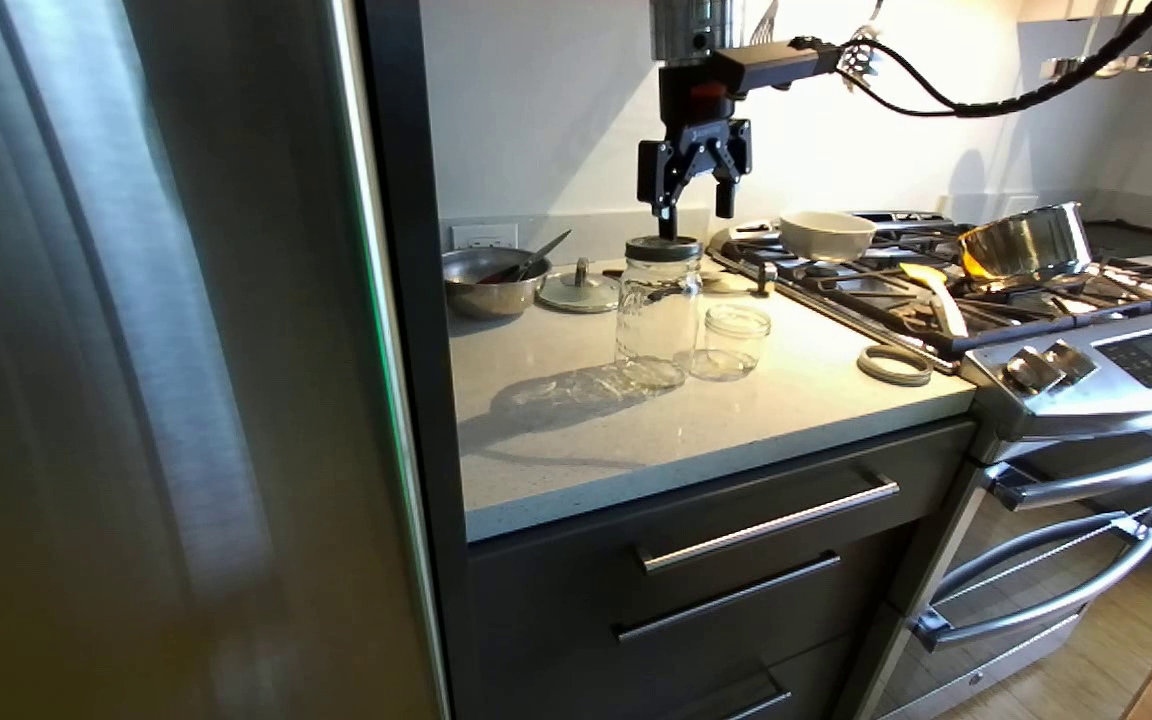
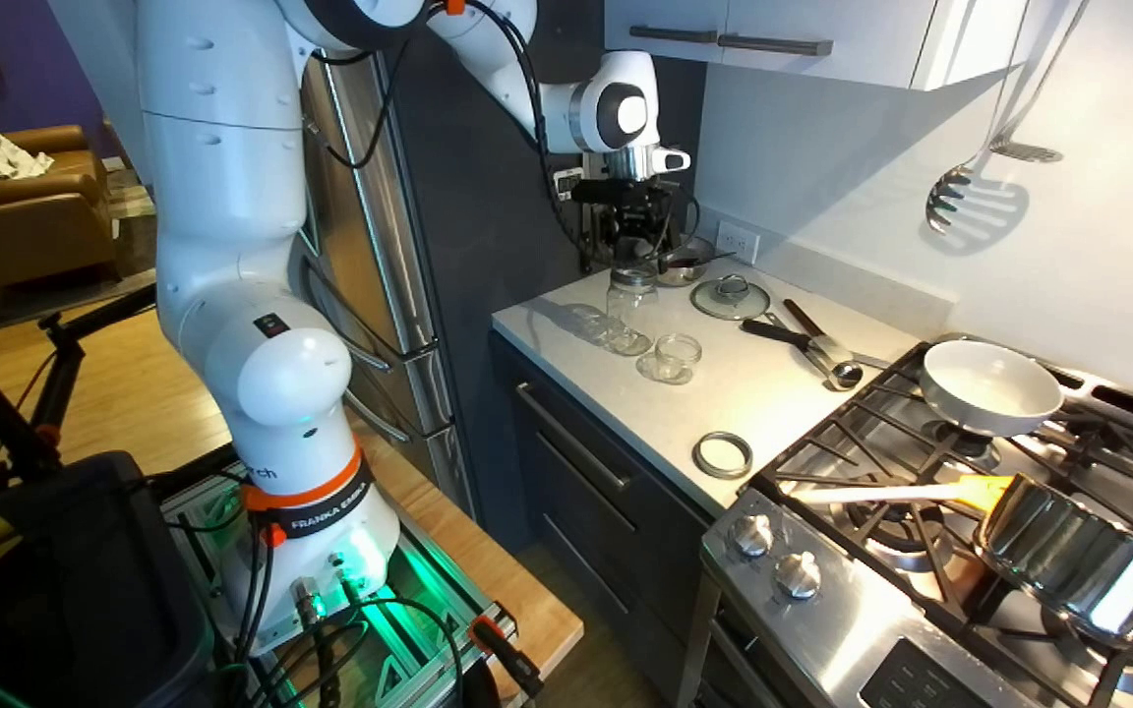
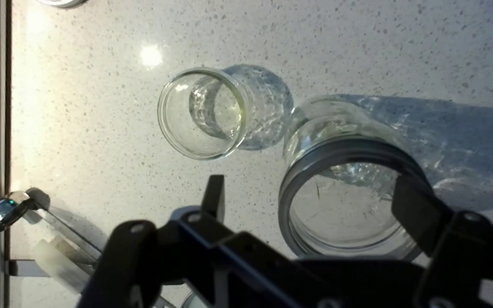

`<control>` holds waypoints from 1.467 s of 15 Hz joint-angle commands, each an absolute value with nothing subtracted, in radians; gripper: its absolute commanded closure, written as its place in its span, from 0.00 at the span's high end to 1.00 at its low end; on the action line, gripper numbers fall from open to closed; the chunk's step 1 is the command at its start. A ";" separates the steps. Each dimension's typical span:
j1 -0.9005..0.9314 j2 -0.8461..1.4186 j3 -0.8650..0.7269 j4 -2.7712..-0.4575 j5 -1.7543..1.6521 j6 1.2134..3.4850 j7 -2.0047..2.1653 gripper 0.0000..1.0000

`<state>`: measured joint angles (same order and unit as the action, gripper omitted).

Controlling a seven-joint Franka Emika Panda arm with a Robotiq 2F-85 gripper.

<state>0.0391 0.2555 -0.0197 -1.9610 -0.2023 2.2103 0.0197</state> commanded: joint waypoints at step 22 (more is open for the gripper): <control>0.031 0.251 -0.020 -1.994 -0.216 2.213 0.006 1.00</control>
